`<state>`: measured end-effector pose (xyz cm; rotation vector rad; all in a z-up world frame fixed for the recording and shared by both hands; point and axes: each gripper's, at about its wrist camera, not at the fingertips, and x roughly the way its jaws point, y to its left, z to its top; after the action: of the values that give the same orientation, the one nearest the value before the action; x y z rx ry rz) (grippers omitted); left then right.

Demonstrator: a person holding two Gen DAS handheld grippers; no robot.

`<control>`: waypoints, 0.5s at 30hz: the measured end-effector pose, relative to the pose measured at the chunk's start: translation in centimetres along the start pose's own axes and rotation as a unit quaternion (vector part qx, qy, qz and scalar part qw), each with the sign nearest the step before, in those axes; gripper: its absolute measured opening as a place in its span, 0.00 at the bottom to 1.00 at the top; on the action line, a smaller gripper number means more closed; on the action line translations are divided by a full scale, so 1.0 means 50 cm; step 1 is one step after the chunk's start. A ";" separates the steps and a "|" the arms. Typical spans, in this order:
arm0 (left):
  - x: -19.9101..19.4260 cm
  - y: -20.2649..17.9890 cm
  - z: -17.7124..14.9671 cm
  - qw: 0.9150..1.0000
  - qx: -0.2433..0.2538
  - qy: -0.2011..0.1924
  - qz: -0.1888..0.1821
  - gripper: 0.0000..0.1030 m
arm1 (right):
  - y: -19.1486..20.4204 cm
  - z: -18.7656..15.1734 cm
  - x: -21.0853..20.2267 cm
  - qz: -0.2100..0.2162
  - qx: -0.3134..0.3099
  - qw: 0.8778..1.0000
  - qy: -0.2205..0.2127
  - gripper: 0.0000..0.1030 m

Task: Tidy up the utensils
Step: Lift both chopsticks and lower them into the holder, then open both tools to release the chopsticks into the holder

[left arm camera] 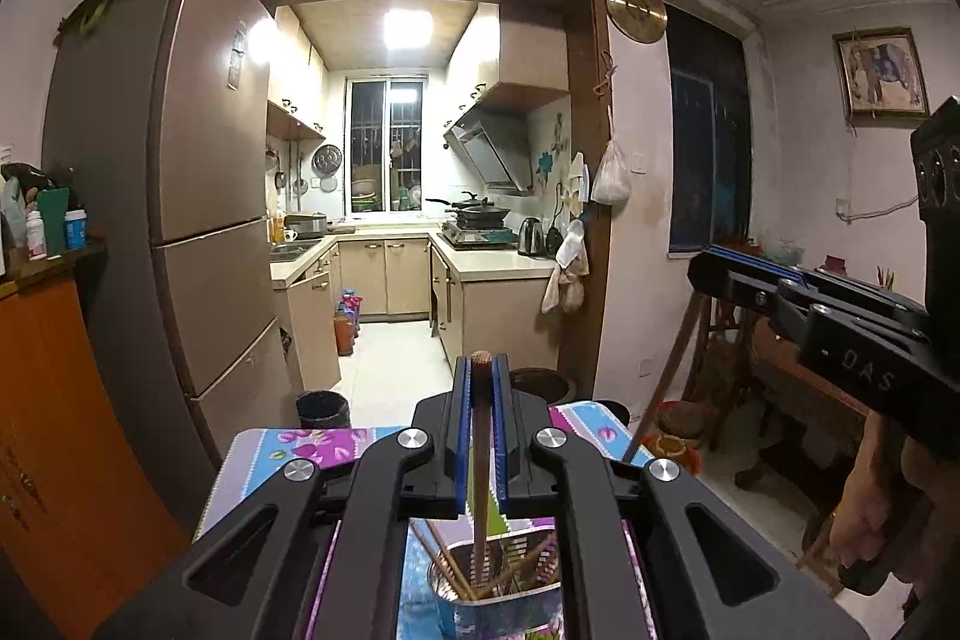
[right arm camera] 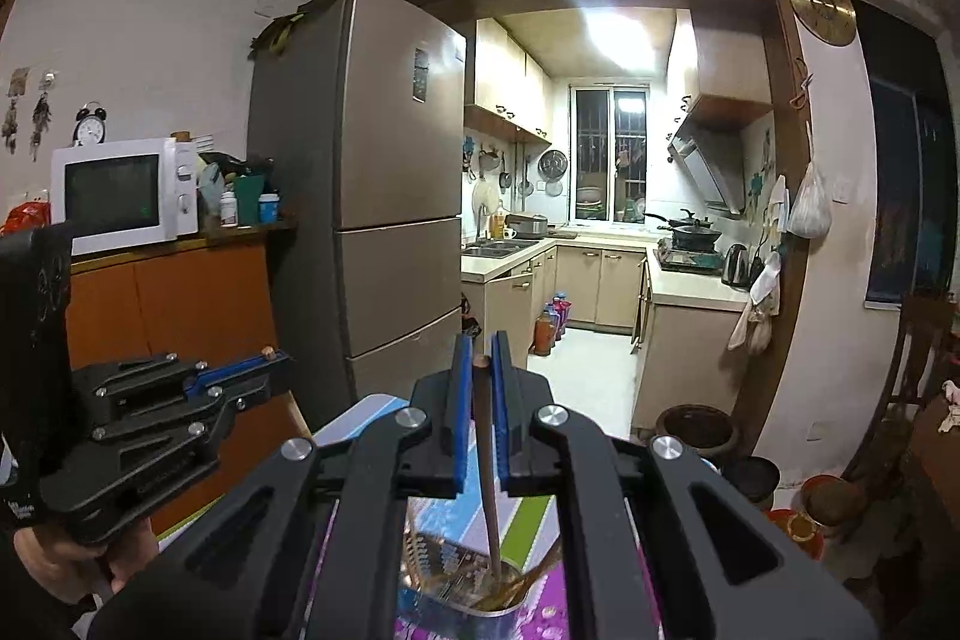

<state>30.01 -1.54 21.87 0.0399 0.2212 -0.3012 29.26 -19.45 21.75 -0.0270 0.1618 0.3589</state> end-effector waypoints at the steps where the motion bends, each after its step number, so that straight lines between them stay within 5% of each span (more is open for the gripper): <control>1: 0.010 -0.001 0.000 1.000 0.000 0.001 0.000 0.07 | -0.005 -0.002 0.012 0.000 0.002 1.000 0.001 0.05; 15: 0.152 0.014 -0.051 0.999 -0.002 0.048 -0.005 0.07 | -0.016 -0.075 0.115 0.016 0.018 0.999 0.048 0.05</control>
<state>36.76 -2.87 17.73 0.0491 0.3168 -0.3094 34.29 -18.40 17.13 -0.0054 0.2633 0.3862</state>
